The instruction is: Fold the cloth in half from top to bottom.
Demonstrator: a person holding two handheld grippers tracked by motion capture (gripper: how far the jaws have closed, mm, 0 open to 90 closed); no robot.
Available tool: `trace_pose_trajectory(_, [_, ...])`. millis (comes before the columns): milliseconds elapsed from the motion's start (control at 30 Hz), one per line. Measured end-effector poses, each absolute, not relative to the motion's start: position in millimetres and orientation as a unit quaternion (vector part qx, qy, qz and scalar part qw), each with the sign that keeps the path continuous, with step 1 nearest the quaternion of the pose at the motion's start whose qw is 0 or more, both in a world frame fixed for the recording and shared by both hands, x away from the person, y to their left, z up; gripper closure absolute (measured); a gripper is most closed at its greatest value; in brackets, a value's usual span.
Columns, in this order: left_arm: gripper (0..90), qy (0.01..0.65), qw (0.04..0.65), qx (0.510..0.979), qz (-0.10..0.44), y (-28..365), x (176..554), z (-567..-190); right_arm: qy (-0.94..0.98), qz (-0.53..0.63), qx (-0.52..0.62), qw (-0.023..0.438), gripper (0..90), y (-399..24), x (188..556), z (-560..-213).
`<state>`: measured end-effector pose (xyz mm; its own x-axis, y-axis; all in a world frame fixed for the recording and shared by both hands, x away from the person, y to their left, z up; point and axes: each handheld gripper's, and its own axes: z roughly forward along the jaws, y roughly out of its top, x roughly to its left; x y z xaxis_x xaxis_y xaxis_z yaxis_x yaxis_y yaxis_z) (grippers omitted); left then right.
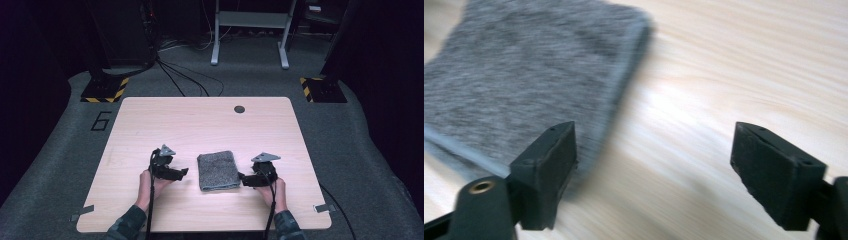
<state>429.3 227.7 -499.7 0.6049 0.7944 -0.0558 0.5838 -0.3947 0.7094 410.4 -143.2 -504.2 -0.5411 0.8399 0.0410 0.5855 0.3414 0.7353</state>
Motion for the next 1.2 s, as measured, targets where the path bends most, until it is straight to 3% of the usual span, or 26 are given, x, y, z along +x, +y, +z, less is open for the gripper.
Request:
trace_pose_trajectory(267, [14.4,0.459,0.348,0.799,0.17,275,412,-499,0.775,0.359,0.484,0.191,9.4,-198,393,-496])
trace_pose_trajectory(533, [12.8,0.51,0.338,0.77,0.181,316,394,-507,0.741,0.35,0.535,0.206,6.3,-246,378,-510])
trace_pose_trajectory(633, [12.1,0.496,0.353,0.773,0.176,298,391,-502,0.731,0.351,0.547,0.207,6.3,-251,375,-512])
trace_pose_trajectory(767, [10.8,0.44,0.378,0.801,0.146,236,396,-499,0.729,0.347,0.549,0.216,6.6,-246,378,-511])
trace_pose_trajectory(933, [9.3,0.387,0.366,0.836,0.135,169,405,-502,0.723,0.344,0.556,0.225,7.0,-248,379,-515])
trace_pose_trajectory(1200, [12.0,0.373,0.317,0.861,0.14,168,414,-511,0.727,0.338,0.553,0.227,7.4,-252,379,-521])
